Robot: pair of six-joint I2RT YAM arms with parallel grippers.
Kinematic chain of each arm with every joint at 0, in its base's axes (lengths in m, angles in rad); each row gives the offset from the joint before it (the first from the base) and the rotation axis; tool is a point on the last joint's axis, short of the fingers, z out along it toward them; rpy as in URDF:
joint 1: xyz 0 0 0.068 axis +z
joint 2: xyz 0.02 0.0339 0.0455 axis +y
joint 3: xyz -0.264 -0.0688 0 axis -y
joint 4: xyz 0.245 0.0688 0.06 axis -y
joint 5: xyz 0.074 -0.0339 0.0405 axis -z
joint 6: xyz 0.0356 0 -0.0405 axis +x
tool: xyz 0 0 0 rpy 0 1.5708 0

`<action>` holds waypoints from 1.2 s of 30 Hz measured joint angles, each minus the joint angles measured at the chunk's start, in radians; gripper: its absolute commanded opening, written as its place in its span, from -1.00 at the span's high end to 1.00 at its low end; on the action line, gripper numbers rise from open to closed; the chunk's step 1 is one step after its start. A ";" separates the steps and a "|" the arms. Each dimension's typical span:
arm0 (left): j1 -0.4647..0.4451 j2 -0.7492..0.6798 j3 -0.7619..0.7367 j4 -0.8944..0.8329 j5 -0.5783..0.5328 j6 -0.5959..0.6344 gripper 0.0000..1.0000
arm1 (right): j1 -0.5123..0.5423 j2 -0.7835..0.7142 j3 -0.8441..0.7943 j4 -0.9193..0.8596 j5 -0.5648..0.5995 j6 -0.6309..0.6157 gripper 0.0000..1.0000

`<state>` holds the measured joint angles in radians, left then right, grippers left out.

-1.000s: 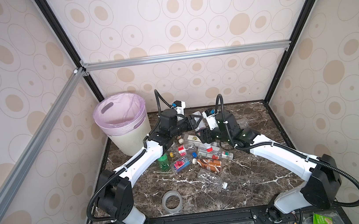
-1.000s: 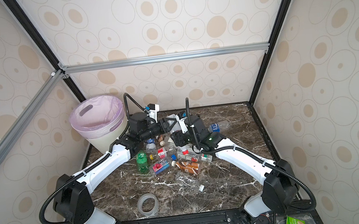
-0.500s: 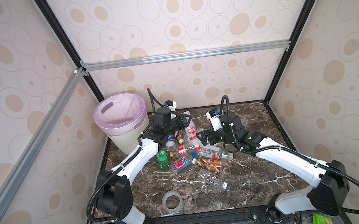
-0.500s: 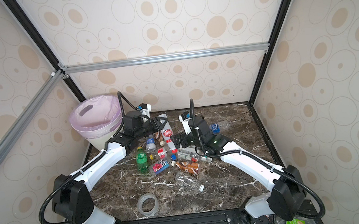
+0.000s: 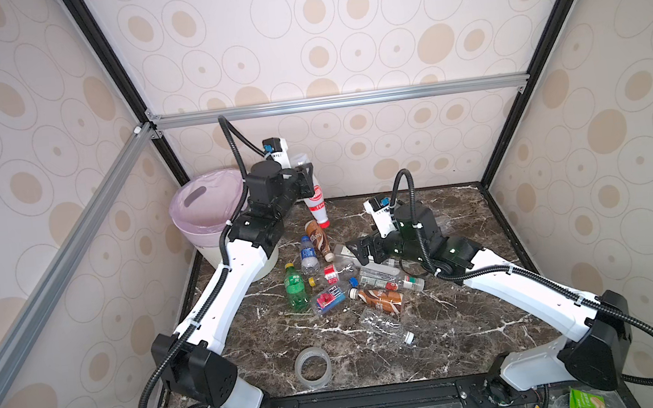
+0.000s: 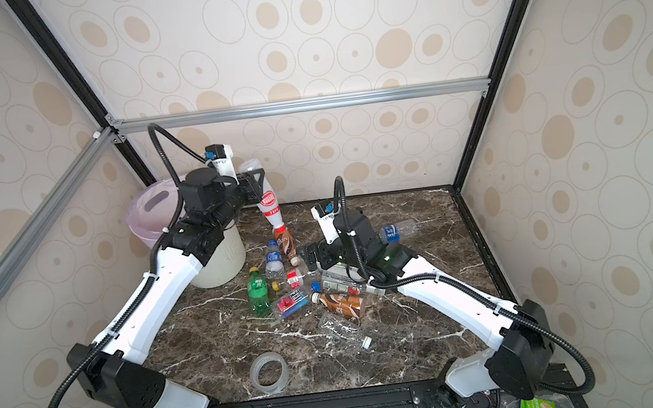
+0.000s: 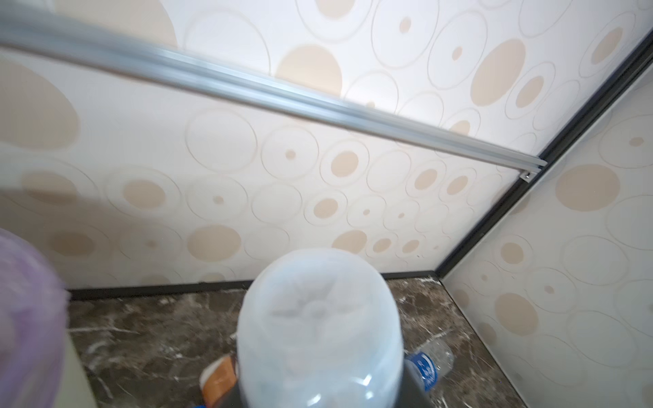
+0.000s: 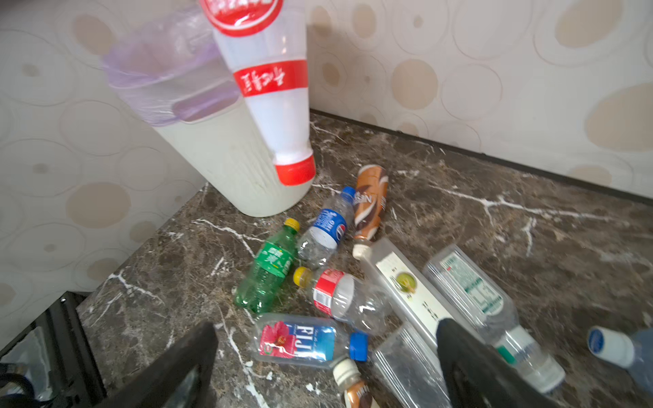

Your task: Throw the plastic bottles in the bin

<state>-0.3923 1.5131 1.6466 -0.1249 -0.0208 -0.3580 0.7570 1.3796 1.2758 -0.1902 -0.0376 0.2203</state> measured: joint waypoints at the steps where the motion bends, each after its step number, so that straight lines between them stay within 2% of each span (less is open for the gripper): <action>1: 0.000 -0.013 0.010 0.005 -0.033 0.031 0.39 | 0.011 0.004 0.020 0.010 -0.009 -0.008 -0.99; 9: 0.005 -0.109 0.040 0.116 -0.274 0.304 0.38 | 0.043 0.061 0.176 0.063 -0.050 -0.053 -0.99; 16: 0.005 -0.172 0.018 0.320 -0.431 0.543 0.35 | 0.045 0.068 0.202 0.058 -0.063 -0.067 -0.99; 21: 0.017 -0.189 0.001 0.433 -0.480 0.628 0.35 | 0.045 0.068 0.199 0.055 -0.054 -0.073 -0.99; 25: 0.080 -0.134 -0.015 0.462 -0.546 0.644 0.32 | 0.046 0.068 0.192 0.052 -0.045 -0.072 -0.99; 26: 0.093 -0.109 -0.014 0.458 -0.573 0.645 0.18 | 0.046 0.068 0.190 0.051 -0.043 -0.072 -0.99; 27: 0.113 -0.068 -0.006 0.433 -0.602 0.645 -0.20 | 0.046 0.067 0.187 0.050 -0.041 -0.072 -0.99; 28: 0.126 -0.028 0.008 0.401 -0.621 0.640 -0.75 | 0.046 0.066 0.183 0.047 -0.040 -0.072 -0.99; 29: 0.136 0.010 0.030 0.352 -0.635 0.630 -0.97 | 0.046 0.065 0.180 0.046 -0.038 -0.072 -0.99; 33: 0.151 0.161 0.169 0.104 -0.623 0.574 -0.98 | 0.046 0.052 0.163 0.034 -0.030 -0.072 -0.99; 36: 0.146 0.140 0.175 0.015 -0.573 0.524 -0.98 | 0.046 0.042 0.159 0.033 -0.022 -0.069 -0.99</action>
<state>-0.2462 1.6531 1.8217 -0.1101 -0.5934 0.1658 0.8032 1.4220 1.4353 -0.1574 -0.0593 0.1509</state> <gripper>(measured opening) 0.990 0.997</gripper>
